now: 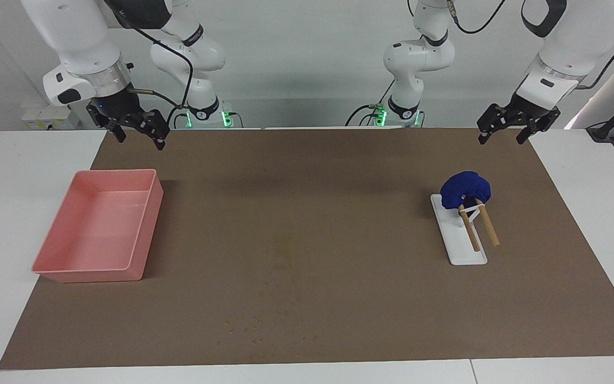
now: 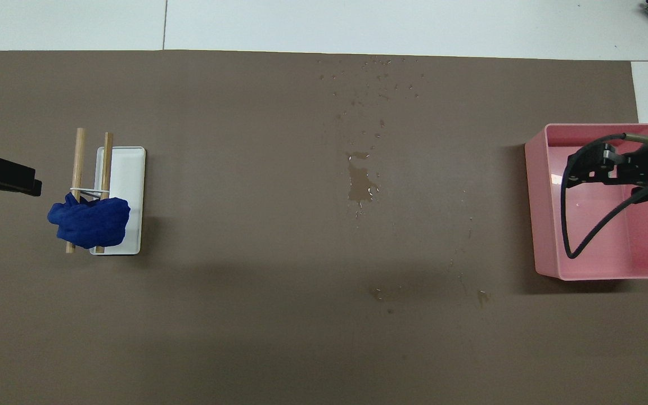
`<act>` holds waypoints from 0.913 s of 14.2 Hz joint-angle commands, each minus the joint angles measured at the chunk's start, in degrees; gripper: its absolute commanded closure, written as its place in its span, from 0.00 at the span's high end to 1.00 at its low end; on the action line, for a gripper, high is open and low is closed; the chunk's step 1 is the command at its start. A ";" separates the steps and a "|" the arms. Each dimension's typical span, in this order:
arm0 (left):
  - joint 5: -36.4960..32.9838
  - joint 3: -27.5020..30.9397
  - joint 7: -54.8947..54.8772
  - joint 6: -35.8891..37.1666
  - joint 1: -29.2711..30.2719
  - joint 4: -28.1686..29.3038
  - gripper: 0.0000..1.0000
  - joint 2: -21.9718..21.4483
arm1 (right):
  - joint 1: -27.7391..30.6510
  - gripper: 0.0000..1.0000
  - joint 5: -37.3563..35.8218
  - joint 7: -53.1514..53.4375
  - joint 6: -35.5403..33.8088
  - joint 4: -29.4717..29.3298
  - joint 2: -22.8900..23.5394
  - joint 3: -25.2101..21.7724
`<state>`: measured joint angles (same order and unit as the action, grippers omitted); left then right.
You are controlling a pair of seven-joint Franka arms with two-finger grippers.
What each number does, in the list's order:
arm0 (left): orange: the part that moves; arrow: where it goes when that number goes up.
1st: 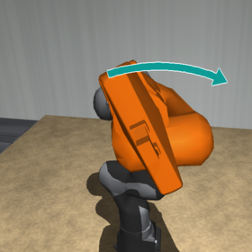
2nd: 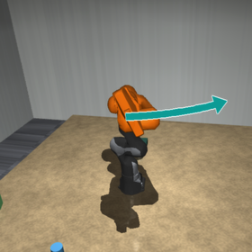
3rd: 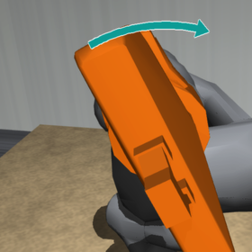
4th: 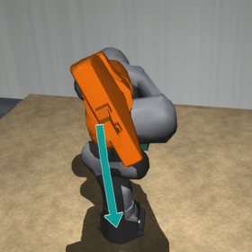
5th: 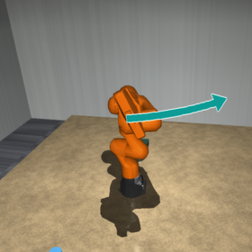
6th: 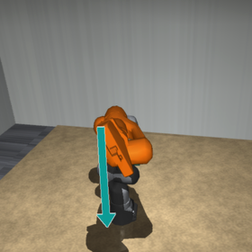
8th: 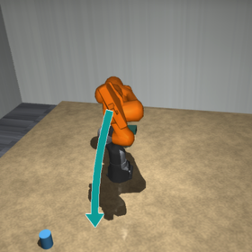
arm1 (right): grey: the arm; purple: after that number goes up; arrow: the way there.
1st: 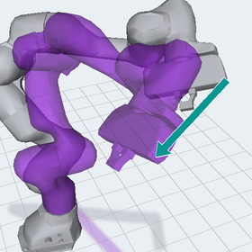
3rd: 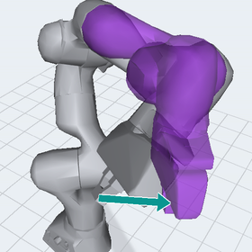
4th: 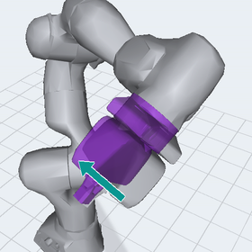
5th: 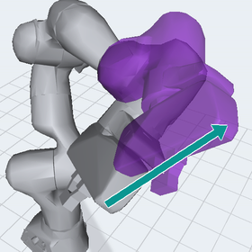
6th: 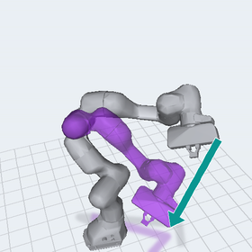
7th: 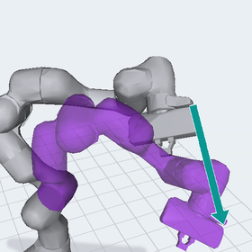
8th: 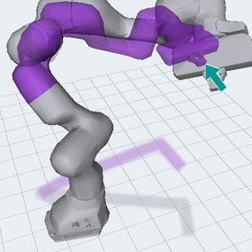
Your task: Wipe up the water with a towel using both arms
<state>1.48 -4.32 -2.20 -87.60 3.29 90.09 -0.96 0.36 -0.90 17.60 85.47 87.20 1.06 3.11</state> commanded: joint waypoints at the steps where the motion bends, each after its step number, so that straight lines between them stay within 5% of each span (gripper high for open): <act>1: 0.63 0.28 -0.17 -1.26 0.13 1.85 1.00 -1.50 | 0.78 1.00 0.20 -0.73 0.67 0.78 -0.45 0.41; 13: 0.54 0.19 2.71 0.32 -0.66 2.02 1.00 -1.85 | 0.78 1.00 0.20 -0.73 0.67 0.78 -0.45 0.41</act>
<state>1.48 -4.71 -1.62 -87.51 3.19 90.11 -0.96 0.36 -0.90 17.60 85.47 87.20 1.06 3.11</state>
